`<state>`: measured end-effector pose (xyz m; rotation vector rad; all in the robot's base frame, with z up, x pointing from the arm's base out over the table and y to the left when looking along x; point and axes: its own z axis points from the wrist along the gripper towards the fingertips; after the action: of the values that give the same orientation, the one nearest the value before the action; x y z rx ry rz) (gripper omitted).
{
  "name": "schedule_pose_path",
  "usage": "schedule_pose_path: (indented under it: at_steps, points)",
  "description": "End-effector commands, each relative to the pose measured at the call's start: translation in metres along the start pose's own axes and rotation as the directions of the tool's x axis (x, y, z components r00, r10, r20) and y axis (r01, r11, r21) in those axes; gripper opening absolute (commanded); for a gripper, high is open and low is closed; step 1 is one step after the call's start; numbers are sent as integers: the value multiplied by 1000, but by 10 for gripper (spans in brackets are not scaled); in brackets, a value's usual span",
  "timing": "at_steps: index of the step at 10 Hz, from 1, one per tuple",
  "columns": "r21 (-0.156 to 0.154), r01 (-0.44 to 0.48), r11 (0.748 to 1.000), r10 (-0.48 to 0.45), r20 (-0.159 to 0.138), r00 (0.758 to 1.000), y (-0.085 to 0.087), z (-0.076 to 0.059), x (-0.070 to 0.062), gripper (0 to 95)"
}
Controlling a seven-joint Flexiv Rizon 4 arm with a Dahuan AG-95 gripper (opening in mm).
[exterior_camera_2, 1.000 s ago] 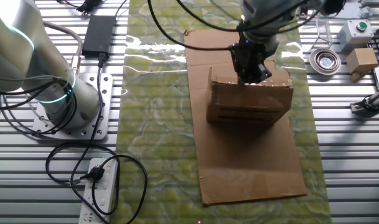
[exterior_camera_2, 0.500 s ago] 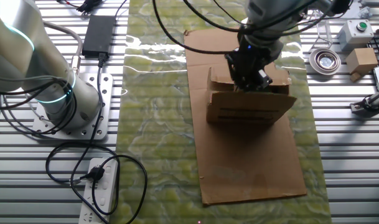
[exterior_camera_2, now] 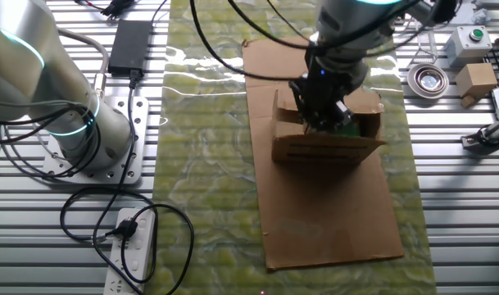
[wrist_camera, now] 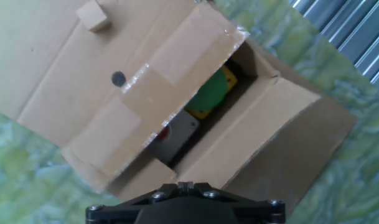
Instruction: Open a box
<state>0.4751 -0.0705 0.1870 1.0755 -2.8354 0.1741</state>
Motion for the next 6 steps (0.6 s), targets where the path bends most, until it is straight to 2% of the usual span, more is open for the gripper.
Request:
schedule_pose_path:
  at_steps: [1, 6]
  points:
    - [7, 6, 1000, -7, 12, 1000, -10, 9, -2, 0]
    - [30, 40, 999, -41, 45, 998, -30, 28, -12, 0]
